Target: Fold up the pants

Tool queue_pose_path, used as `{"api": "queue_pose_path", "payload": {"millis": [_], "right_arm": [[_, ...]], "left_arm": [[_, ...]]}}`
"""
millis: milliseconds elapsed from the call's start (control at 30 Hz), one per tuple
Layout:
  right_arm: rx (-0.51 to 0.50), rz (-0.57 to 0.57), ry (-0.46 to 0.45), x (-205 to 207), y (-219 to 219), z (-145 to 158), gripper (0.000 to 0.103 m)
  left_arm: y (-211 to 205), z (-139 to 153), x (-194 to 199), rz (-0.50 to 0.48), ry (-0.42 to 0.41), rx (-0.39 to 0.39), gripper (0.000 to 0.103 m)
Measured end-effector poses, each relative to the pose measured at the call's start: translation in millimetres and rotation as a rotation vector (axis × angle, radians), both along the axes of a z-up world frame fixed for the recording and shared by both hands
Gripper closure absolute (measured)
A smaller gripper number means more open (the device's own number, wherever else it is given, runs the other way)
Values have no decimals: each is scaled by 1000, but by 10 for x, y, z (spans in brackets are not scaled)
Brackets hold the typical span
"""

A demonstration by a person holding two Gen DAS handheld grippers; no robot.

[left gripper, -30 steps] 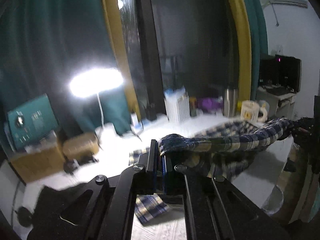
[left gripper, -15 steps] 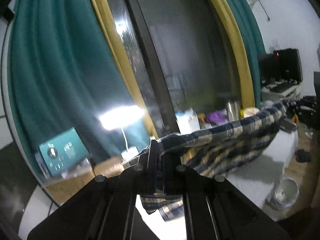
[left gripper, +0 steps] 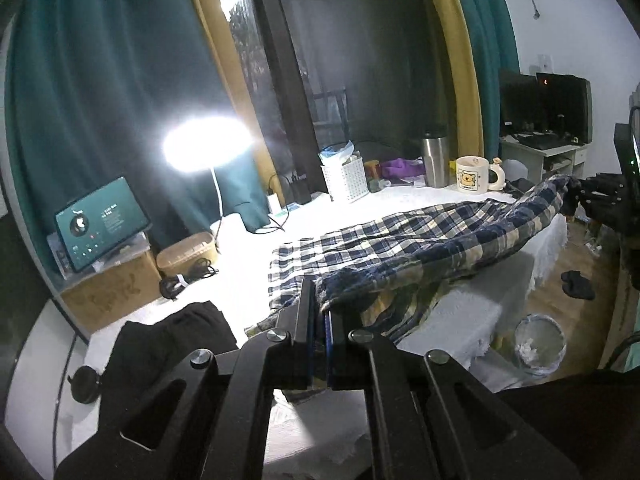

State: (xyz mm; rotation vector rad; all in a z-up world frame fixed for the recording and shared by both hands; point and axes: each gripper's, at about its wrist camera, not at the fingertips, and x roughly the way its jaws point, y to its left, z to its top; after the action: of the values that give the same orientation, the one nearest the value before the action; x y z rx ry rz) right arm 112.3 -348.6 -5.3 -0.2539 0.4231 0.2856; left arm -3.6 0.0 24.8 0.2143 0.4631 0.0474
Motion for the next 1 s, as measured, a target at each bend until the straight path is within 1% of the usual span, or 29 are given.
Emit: {"api": "queue_pose_path", "payload": {"millis": [100, 200, 367, 1000], "right_arm": [[34, -9, -4, 93, 22, -26, 86], [57, -12, 14, 217, 84, -58, 86], [58, -7, 25, 381, 160, -37, 86], [89, -64, 30, 855, 194, 121, 86]], "left_arm": [[55, -53, 65, 11, 8, -22, 100], [94, -113, 180, 31, 24, -31, 100], [198, -67, 374, 56, 14, -60, 100], [358, 96, 1076, 16, -11, -110, 100]]}}
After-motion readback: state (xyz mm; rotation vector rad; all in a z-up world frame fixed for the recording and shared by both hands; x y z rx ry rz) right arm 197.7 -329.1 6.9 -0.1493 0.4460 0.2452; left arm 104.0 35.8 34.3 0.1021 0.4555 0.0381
